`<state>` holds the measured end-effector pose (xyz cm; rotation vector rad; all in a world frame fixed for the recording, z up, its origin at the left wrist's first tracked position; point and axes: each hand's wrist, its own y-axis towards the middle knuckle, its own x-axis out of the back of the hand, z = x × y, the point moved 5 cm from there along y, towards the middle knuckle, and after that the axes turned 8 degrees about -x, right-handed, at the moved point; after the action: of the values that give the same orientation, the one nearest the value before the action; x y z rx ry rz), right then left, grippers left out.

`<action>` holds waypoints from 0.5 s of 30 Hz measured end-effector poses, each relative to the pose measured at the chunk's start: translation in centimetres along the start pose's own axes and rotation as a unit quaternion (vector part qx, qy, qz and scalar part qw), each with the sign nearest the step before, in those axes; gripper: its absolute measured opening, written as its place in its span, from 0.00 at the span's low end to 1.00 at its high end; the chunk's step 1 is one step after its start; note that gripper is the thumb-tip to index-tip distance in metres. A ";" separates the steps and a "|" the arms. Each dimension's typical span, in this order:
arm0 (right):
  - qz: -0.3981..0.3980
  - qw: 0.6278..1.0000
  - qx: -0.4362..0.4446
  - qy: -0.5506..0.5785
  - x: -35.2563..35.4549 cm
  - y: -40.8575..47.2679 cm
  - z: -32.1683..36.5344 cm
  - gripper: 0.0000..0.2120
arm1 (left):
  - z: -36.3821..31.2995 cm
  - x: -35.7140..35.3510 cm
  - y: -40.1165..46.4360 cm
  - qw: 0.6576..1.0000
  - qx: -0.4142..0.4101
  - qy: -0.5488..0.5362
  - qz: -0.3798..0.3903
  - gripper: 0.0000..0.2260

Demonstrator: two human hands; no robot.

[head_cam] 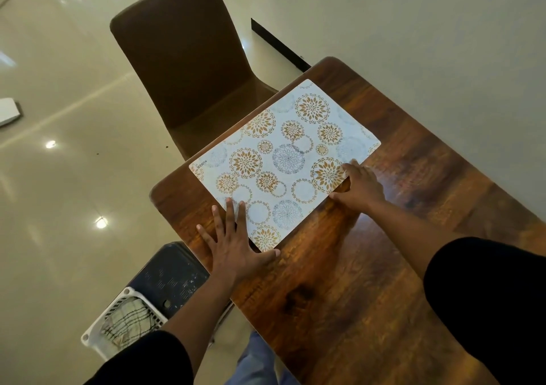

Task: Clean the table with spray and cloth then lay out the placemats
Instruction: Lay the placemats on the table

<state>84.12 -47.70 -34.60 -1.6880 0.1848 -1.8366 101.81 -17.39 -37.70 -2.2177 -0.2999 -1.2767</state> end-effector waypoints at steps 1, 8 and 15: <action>0.000 1.000 0.001 0.000 -0.1 0.0 0.0 0.45 | 0.0 0.0 0.0 1.000 0.000 -0.003 -0.001 0.64; 0.005 1.000 0.009 -0.007 -0.4 0.0 -0.2 0.47 | 0.1 -0.1 0.1 1.000 -0.008 -0.022 -0.002 0.66; 0.020 1.000 0.003 0.000 -0.7 0.2 -0.3 0.49 | 0.4 0.2 0.0 0.999 -0.017 -0.045 0.006 0.66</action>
<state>83.93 -47.60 -35.32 -1.6683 0.2117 -1.8058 102.17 -17.17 -37.71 -2.3062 -0.3012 -1.1866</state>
